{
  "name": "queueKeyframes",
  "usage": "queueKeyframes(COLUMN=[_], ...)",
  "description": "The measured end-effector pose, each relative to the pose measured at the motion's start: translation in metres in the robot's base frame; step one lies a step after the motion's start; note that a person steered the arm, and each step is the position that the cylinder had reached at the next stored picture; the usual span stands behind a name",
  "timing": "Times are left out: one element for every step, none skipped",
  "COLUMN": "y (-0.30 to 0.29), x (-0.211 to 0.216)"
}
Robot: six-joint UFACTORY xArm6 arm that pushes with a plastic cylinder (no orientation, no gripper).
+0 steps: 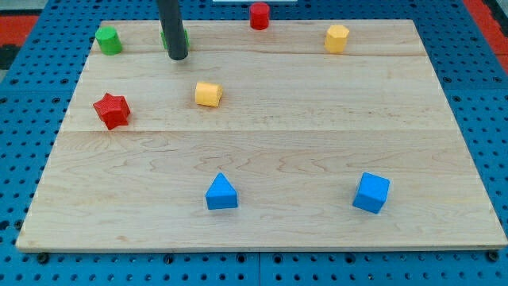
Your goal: Push the green star slightly left
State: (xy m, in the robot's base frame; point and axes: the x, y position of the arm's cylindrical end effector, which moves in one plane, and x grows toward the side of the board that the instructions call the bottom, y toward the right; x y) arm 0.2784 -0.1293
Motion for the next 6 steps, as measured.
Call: queueKeyframes(y=[0.032,0.105,0.05,0.0,-0.002,0.036], x=[-0.016,-0.056,-0.085,-0.045,0.031,-0.027])
